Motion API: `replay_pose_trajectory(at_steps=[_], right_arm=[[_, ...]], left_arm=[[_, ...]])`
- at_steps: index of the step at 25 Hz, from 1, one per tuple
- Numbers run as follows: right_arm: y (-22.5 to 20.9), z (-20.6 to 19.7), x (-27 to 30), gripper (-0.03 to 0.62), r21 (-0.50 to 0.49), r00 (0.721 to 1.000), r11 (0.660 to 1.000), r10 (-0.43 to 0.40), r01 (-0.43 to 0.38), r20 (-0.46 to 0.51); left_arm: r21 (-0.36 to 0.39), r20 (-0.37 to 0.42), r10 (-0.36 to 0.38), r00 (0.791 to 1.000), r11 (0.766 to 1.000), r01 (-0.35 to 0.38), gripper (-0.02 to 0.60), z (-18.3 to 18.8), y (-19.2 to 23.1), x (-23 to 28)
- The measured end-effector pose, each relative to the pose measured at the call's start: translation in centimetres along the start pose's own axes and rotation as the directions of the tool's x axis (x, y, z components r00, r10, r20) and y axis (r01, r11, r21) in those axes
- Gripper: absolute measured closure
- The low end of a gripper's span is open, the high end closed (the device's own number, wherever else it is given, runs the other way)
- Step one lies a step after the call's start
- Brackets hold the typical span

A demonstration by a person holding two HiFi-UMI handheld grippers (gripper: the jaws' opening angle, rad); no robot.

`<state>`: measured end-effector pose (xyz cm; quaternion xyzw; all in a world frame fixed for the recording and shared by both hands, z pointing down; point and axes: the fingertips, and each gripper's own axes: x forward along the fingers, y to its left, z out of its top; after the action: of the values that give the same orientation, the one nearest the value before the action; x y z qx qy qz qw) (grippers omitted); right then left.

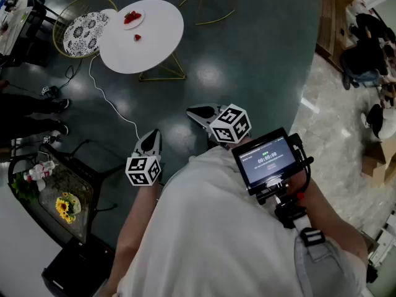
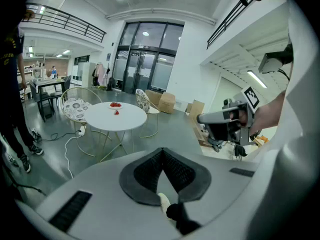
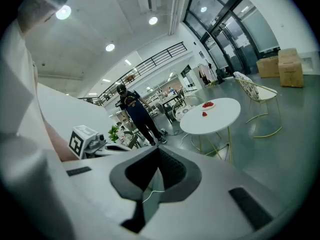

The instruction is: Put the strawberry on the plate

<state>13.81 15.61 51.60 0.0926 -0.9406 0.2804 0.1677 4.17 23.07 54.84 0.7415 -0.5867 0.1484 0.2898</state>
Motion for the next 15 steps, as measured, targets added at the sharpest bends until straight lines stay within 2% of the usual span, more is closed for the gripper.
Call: replay_pose_trajectory(at_steps=[6,10,15], right_arm=[[9.3,-3.1,-0.7,0.586,0.03,0.992,0.999,-0.03,0.027,0.125],[13.7,-6.4,-1.6,0.586,0.003,0.994,0.998,-0.069,0.069,0.084],[15.7,-8.1,-2.4,0.586,-0.007,0.993,0.995,-0.102,0.102,0.06]], left_arm=[[-0.024,0.02,-0.043,0.999,0.999,0.043,0.574,-6.4,-0.7,-8.1],[-0.016,0.032,-0.087,0.996,0.996,0.087,0.574,-8.9,-1.6,-11.4],[0.031,0.084,-0.127,0.988,0.992,0.125,0.574,-8.4,-2.9,-13.5]])
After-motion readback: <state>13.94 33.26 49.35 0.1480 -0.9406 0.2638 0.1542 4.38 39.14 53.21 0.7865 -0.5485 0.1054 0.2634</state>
